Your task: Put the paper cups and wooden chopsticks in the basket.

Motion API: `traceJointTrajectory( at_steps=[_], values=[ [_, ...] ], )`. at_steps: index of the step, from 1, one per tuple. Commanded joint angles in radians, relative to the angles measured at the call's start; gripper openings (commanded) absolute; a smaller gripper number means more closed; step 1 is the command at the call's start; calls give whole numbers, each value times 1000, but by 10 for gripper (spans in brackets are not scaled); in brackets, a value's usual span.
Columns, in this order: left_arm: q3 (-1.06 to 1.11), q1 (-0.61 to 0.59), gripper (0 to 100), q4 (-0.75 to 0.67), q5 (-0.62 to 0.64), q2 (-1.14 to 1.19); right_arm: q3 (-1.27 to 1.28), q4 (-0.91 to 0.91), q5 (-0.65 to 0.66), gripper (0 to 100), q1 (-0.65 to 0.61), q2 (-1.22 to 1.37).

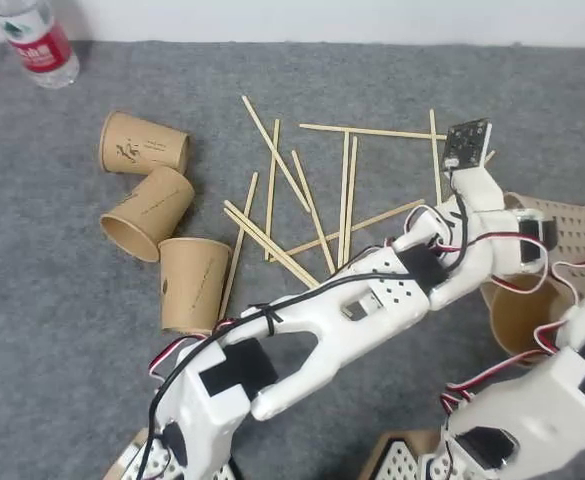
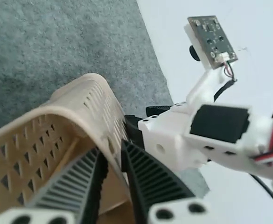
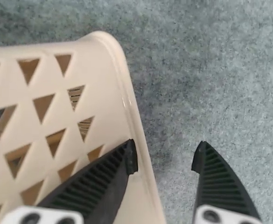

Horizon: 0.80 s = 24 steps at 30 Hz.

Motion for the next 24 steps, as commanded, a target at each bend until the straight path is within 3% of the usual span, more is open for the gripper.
traceJointTrajectory(
  at_steps=[1,9,18,24],
  values=[
    [-104,-101,12,-12,-63,-144,48,12,18,241,8,200],
    [-288,-175,12,-5,78,-92,54,142,18,240,-84,202],
    [-506,-86,12,91,123,11,107,171,12,240,-246,200],
    [-757,-69,12,242,121,161,112,165,-26,240,-326,193]
  ],
)
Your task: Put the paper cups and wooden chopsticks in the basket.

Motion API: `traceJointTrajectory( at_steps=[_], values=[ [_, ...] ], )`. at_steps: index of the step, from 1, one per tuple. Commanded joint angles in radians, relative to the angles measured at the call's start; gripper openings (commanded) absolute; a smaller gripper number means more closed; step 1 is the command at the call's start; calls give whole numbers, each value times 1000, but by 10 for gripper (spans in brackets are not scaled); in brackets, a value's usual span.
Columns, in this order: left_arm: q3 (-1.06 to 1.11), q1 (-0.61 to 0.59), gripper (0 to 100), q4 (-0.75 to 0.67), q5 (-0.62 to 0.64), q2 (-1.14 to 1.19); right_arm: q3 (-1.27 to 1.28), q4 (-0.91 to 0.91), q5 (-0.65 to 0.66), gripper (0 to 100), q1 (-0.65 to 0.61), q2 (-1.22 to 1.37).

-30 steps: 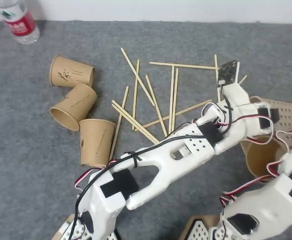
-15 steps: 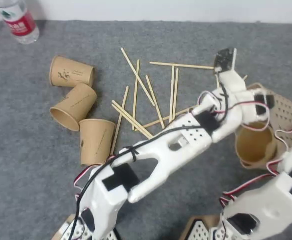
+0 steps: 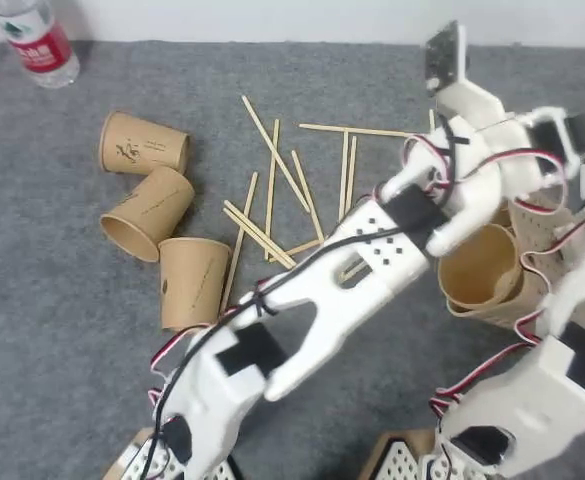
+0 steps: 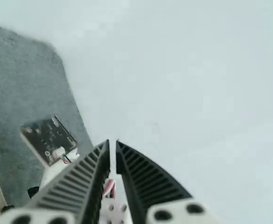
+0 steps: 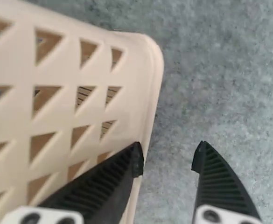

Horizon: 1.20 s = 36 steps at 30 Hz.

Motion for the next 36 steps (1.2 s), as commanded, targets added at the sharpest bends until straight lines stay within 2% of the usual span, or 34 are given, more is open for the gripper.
traceJointTrajectory(
  at_steps=[1,5,11,16,23,32,36],
  values=[
    [-226,2,12,118,6,80,110,33,-21,240,-124,151],
    [-357,-12,12,196,9,189,110,33,-21,240,-119,156],
    [-552,-11,12,272,9,279,110,-16,51,240,-25,160],
    [-659,-25,12,316,9,310,110,-25,117,240,31,162],
    [-782,-58,12,460,9,311,110,-25,161,240,87,163],
    [-803,-18,12,468,11,310,106,-97,212,240,147,271],
    [-814,-20,12,451,77,310,41,-99,212,240,177,344]
  ],
)
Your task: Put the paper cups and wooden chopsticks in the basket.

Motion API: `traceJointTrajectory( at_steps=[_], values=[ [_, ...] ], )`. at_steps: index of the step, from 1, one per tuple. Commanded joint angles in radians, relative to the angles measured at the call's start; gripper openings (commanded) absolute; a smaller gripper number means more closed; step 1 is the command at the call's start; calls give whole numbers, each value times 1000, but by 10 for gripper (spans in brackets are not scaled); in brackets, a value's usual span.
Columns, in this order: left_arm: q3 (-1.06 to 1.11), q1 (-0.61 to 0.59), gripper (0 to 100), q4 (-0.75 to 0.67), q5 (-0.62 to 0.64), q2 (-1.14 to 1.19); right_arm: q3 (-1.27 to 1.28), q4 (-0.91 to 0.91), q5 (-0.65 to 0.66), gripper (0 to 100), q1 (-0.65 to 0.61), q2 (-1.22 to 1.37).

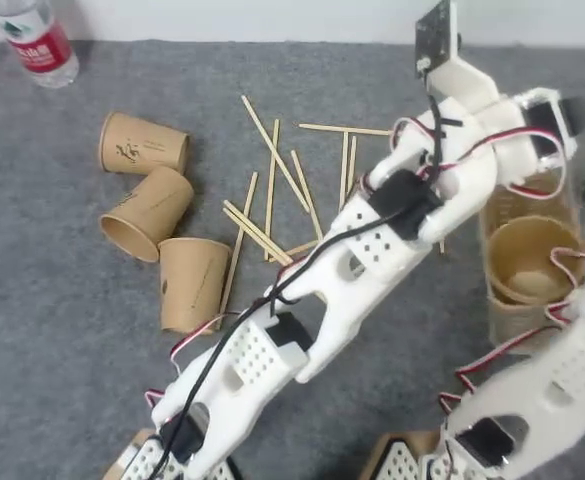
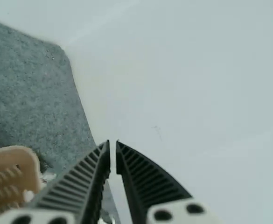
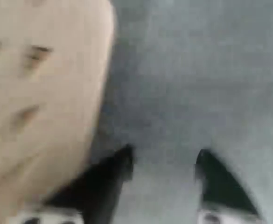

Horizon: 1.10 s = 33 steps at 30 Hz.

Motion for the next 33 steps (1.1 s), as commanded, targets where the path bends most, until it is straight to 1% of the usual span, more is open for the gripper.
traceJointTrajectory(
  at_steps=[1,3,6,10,13,17,21,23,28,30,33],
  values=[
    [-84,-9,12,-21,71,-18,17,10,17,240,22,151],
    [-127,-26,12,-18,72,-18,-11,10,17,240,33,182],
    [-183,-60,12,35,72,-18,-28,10,17,240,31,208],
    [-257,-126,12,147,78,-18,-29,12,17,240,12,211],
    [-254,-163,12,215,101,-31,-38,39,17,240,-2,211],
    [-252,-170,12,354,101,-43,-69,99,12,240,-21,213],
    [-251,-166,12,486,110,-14,-97,117,12,240,-16,213],
    [-249,-164,12,505,127,43,-101,116,12,240,-15,214],
    [-259,-164,13,502,144,298,-98,116,11,240,-19,219],
    [-257,-166,13,505,141,319,-98,116,11,240,-19,214],
    [-257,-170,13,508,138,270,-103,116,11,240,-15,211]
  ],
)
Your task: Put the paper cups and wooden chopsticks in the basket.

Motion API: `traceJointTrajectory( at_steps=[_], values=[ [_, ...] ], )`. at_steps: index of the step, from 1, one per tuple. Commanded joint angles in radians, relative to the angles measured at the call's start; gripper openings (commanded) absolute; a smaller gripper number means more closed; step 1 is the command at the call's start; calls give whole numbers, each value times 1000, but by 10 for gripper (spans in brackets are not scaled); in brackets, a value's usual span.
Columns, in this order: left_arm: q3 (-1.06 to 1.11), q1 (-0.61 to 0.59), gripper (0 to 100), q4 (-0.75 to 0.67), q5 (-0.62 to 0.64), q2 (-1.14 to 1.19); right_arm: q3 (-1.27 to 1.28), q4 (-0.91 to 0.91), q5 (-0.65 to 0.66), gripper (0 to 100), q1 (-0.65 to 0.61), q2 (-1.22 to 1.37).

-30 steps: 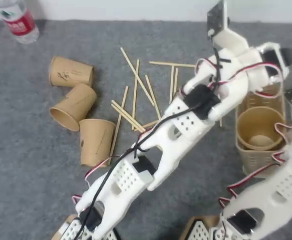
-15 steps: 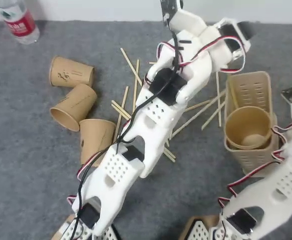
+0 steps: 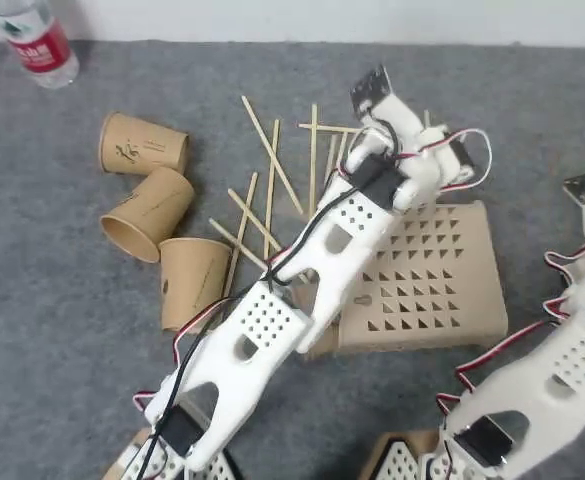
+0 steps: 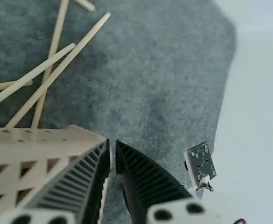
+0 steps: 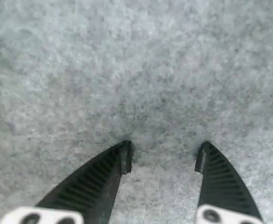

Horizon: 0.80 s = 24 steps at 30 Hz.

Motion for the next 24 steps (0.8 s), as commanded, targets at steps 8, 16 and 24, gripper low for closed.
traceJointTrajectory(
  at_steps=[8,16,24],
  values=[
    [-31,-58,13,325,-302,-439,3,28,6,240,-15,136],
    [114,-284,13,408,-345,-516,-129,159,-43,240,-15,134],
    [526,-302,13,408,-351,-591,-367,381,-133,240,-61,134]
  ],
)
